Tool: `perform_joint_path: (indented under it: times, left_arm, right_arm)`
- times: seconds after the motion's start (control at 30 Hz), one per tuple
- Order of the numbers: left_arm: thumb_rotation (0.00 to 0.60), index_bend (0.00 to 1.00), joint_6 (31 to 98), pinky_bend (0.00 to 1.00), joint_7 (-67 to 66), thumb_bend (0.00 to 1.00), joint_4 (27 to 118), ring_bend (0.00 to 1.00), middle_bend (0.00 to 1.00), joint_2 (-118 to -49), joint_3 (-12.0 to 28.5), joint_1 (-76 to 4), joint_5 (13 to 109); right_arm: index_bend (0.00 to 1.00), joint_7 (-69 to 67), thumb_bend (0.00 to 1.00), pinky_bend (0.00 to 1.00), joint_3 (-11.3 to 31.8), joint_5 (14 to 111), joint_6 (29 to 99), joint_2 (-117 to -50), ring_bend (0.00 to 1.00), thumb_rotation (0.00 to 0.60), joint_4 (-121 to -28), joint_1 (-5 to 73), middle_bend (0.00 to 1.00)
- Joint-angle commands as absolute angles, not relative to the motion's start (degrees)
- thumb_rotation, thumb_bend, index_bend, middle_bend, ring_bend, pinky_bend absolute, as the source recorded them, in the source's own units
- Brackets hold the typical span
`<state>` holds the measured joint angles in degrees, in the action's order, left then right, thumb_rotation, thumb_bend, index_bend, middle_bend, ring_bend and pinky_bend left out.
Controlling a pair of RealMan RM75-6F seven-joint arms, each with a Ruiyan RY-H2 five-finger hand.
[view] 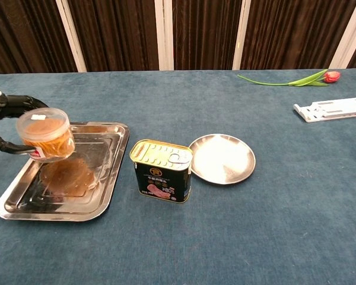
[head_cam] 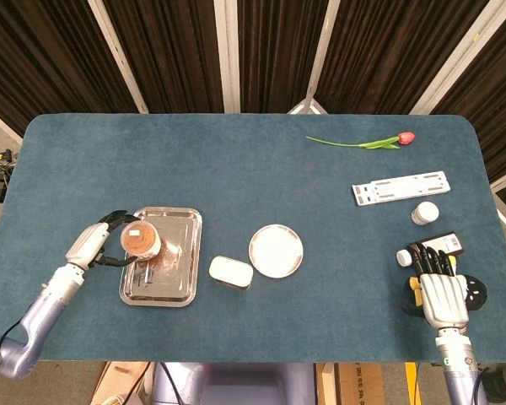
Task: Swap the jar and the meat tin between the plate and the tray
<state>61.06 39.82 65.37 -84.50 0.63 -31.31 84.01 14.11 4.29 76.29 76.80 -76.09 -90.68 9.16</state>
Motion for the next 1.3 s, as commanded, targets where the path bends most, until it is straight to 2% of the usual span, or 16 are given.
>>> perform_joint_path:
  times: [0.03, 0.13, 0.17, 0.23, 0.4, 0.57, 0.7, 0.8, 0.9, 0.97, 1.1, 1.2, 1.3]
  left_arm:
    - [0.6, 0.28, 59.2, 0.1, 40.5, 0.4, 62.6, 0.08, 0.25, -86.9, 0.6, -32.2, 84.2]
    - [0.6, 0.23, 58.1, 0.06, 40.3, 0.3, 61.4, 0.02, 0.16, -88.4, 0.4, -32.7, 84.6]
    - [0.6, 0.19, 57.4, 0.04, 40.4, 0.24, 61.2, 0.0, 0.09, -88.5, 0.2, -32.9, 84.7]
    - [0.6, 0.16, 56.3, 0.02, 40.3, 0.18, 61.4, 0.0, 0.02, -88.4, -0.2, -33.3, 85.0]
    - [0.6, 0.12, 60.5, 0.01, 38.8, 0.1, 63.3, 0.0, 0.0, -86.8, 0.4, -32.9, 86.9]
    - [0.6, 0.11, 67.9, 0.0, 30.3, 0.09, 73.5, 0.0, 0.0, -78.8, -0.1, -29.5, 88.4]
    - [0.6, 0.12, 77.8, 0.0, 10.8, 0.1, 84.9, 0.0, 0.0, -70.5, -1.0, -21.7, 85.6]
    - [0.6, 0.14, 89.1, 0.0, -3.3, 0.1, 88.6, 0.0, 0.0, -70.4, -0.5, -14.7, 83.4]
    - [0.6, 0.15, 95.9, 0.0, -9.4, 0.11, 91.0, 0.0, 0.0, -70.3, -0.2, -10.3, 82.6]
    - [0.6, 0.15, 98.6, 0.0, -10.7, 0.11, 92.1, 0.0, 0.0, -69.7, -0.2, -8.9, 83.9]
    - [0.6, 0.15, 99.7, 0.0, -11.9, 0.12, 94.1, 0.0, 0.0, -68.7, -0.1, -7.0, 83.3]
    - [0.6, 0.16, 101.3, 0.0, -12.3, 0.13, 93.3, 0.0, 0.0, -69.3, 1.0, -6.5, 84.4]
    - [0.6, 0.17, 102.3, 0.0, -12.8, 0.13, 91.9, 0.0, 0.0, -70.5, 1.8, -6.1, 85.4]
  right_arm:
    - [0.0, 13.8, 0.02, 0.0, 4.3, 76.2, 76.8, -76.0, 0.0, 0.6, -90.8, 9.1, 0.0]
    - [0.0, 13.4, 0.02, 0.0, 4.4, 76.0, 76.6, -75.7, 0.0, 0.6, -91.1, 9.1, 0.0]
    - [0.0, 13.3, 0.02, 0.0, 4.4, 76.0, 76.7, -75.7, 0.0, 0.6, -91.1, 9.1, 0.0]
    - [0.0, 13.2, 0.02, 0.0, 4.5, 76.1, 76.7, -75.5, 0.0, 0.6, -91.0, 9.0, 0.0]
    - [0.0, 13.2, 0.02, 0.0, 4.0, 76.2, 75.8, -74.3, 0.0, 0.6, -91.2, 9.2, 0.0]
    - [0.0, 12.9, 0.02, 0.0, 3.7, 76.3, 75.3, -73.9, 0.0, 0.6, -91.6, 9.3, 0.0]
    - [0.0, 10.7, 0.02, 0.0, 3.2, 77.3, 74.0, -73.7, 0.0, 0.6, -92.0, 9.7, 0.0]
    - [0.0, 4.0, 0.02, 0.0, 2.9, 78.7, 71.5, -74.0, 0.0, 0.6, -92.3, 10.7, 0.0]
    - [0.0, -1.5, 0.02, 0.0, 2.8, 80.2, 66.0, -73.1, 0.0, 0.6, -93.5, 13.7, 0.0]
    - [0.0, -2.7, 0.02, 0.0, 3.9, 80.8, 62.7, -72.5, 0.0, 0.6, -95.3, 16.6, 0.0]
    - [0.0, -0.5, 0.02, 0.0, 7.0, 78.2, 57.0, -72.4, 0.0, 0.6, -100.4, 21.8, 0.0]
    - [0.0, 3.5, 0.02, 0.0, 9.7, 70.4, 53.5, -73.6, 0.0, 0.6, -106.2, 25.0, 0.0]
    - [0.0, 10.5, 0.02, 0.0, 11.8, 62.7, 54.6, -76.2, 0.0, 0.6, -111.3, 27.8, 0.0]
